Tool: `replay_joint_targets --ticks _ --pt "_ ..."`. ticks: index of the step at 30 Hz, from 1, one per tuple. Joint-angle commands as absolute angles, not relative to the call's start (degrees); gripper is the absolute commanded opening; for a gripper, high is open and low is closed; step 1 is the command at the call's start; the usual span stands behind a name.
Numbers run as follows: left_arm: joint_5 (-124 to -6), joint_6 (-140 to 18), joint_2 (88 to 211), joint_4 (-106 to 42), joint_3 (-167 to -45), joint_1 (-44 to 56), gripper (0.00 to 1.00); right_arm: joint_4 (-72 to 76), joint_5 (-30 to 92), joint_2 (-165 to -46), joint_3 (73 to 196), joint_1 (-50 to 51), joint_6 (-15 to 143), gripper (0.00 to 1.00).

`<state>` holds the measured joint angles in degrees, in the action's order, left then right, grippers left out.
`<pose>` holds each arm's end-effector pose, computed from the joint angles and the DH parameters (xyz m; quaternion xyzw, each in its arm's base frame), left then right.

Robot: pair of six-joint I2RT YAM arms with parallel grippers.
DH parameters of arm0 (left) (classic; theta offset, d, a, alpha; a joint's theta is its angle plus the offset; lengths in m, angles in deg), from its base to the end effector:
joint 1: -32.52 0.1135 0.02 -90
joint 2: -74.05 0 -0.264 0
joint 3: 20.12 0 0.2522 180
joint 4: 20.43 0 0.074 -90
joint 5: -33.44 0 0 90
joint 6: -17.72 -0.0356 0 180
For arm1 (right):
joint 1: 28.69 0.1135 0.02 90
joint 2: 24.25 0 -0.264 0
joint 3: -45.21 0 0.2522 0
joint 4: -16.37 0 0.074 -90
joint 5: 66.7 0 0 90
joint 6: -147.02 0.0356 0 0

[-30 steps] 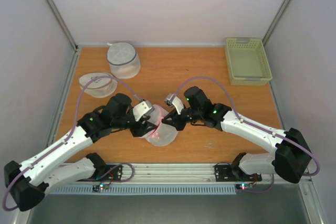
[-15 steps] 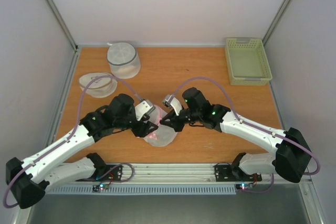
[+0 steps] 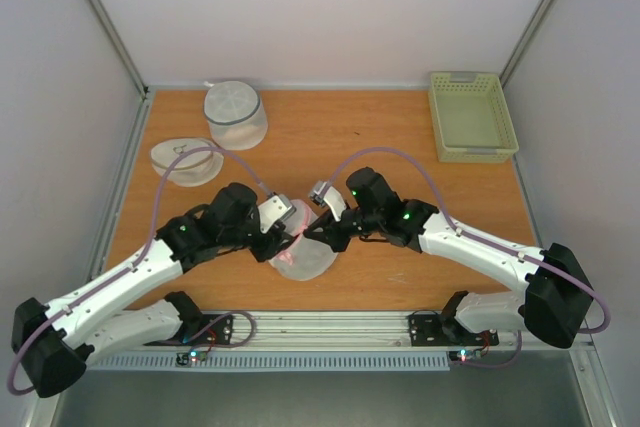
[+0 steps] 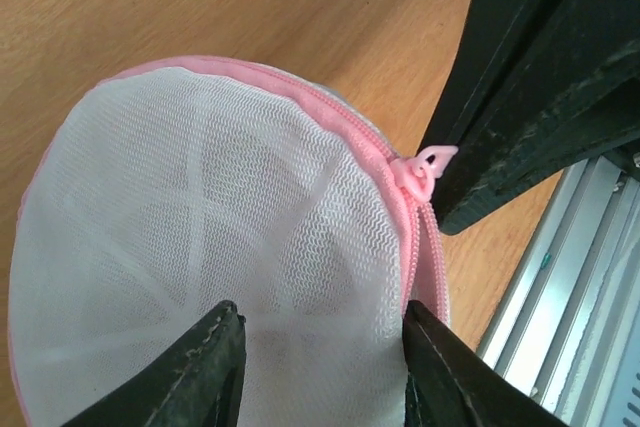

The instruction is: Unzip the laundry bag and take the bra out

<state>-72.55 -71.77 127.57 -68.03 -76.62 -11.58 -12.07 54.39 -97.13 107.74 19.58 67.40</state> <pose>0.1310 -0.1406 0.2629 0.3890 0.8284 -0.2637 0.3047 0.1672 0.2151 0.2550 -0.3916 0.7841 0.4146 0.2446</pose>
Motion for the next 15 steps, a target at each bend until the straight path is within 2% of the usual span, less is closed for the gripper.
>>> replay_joint_targets --ticks 1,2,4,5,11,15 --pt "-70.9 -75.1 127.6 -65.1 -74.9 -11.8 0.36 -8.8 55.5 -97.1 109.5 20.3 67.4 0.01" --pt "-71.0 -75.9 127.5 -64.7 -74.7 -11.8 0.29 -8.9 55.7 -97.2 109.6 20.4 67.2 0.01" --pt "-71.5 -76.8 127.3 -64.0 -74.3 -11.8 0.08 -10.0 55.7 -97.2 109.7 20.5 66.5 0.01" --pt "-71.6 -77.9 127.0 -63.9 -74.2 -11.8 0.02 -10.8 55.3 -97.1 110.0 20.5 65.9 0.01" --pt "-68.3 -91.7 123.3 -61.8 -72.4 -11.8 0.01 -19.9 47.8 -98.1 112.0 16.6 62.3 0.01" --pt "-71.9 -106.8 120.0 -61.5 -70.7 -11.8 0.01 -23.2 45.0 -98.8 113.8 14.2 61.6 0.01"
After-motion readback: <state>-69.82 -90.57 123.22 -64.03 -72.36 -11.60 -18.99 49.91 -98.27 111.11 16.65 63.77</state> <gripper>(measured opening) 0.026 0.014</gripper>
